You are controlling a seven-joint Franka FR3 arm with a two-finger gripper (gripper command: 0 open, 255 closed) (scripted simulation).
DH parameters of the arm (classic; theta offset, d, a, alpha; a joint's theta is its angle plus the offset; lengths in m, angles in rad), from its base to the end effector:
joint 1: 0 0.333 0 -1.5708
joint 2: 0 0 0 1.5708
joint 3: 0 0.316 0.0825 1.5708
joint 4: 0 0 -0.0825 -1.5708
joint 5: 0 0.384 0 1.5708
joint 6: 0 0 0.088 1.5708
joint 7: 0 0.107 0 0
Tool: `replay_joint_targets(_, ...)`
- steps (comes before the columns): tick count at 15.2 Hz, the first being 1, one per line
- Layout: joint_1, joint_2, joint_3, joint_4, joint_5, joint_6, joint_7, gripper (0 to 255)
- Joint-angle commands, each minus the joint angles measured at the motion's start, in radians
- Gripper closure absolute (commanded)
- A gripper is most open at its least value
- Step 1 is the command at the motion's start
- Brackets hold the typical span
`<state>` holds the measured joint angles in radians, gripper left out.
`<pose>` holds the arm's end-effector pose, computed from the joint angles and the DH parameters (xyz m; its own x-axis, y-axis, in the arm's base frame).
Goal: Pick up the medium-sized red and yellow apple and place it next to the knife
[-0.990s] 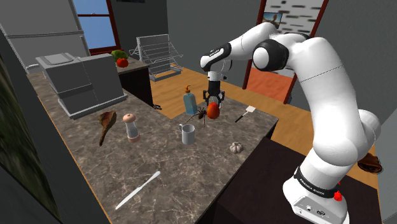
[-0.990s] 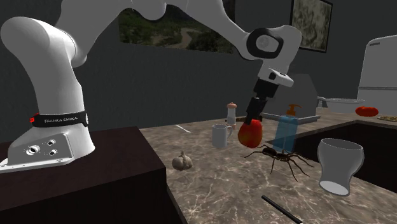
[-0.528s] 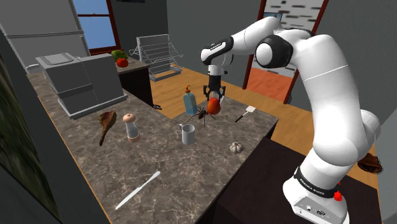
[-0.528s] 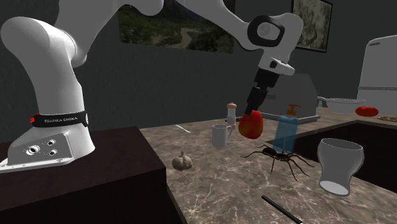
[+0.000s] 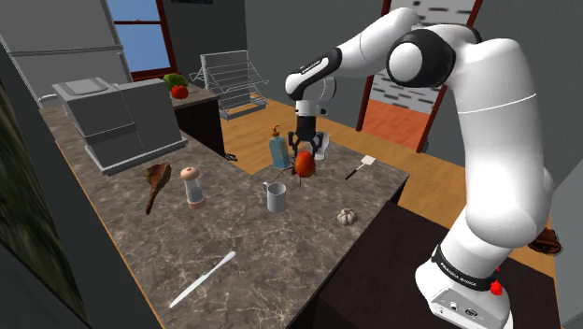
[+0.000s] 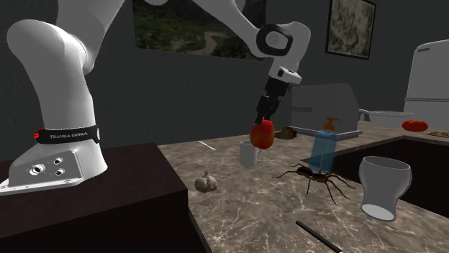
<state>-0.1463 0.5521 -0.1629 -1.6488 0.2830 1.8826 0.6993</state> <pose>0.6254 -0.1668 0.2747 0.3917 -0.8592 -0.3291 -0.8931 -0.4411 0.0885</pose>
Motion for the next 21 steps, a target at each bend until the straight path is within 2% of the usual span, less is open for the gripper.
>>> replay_joint_targets(1,0.031,-0.041,0.009,-0.074,0.004,0.039,0.027,255)
replay_joint_targets(11,0.177,-0.177,0.079,-0.291,0.034,0.165,0.193,255)
replay_joint_targets(21,0.320,-0.232,0.168,-0.385,0.073,0.261,0.382,255)
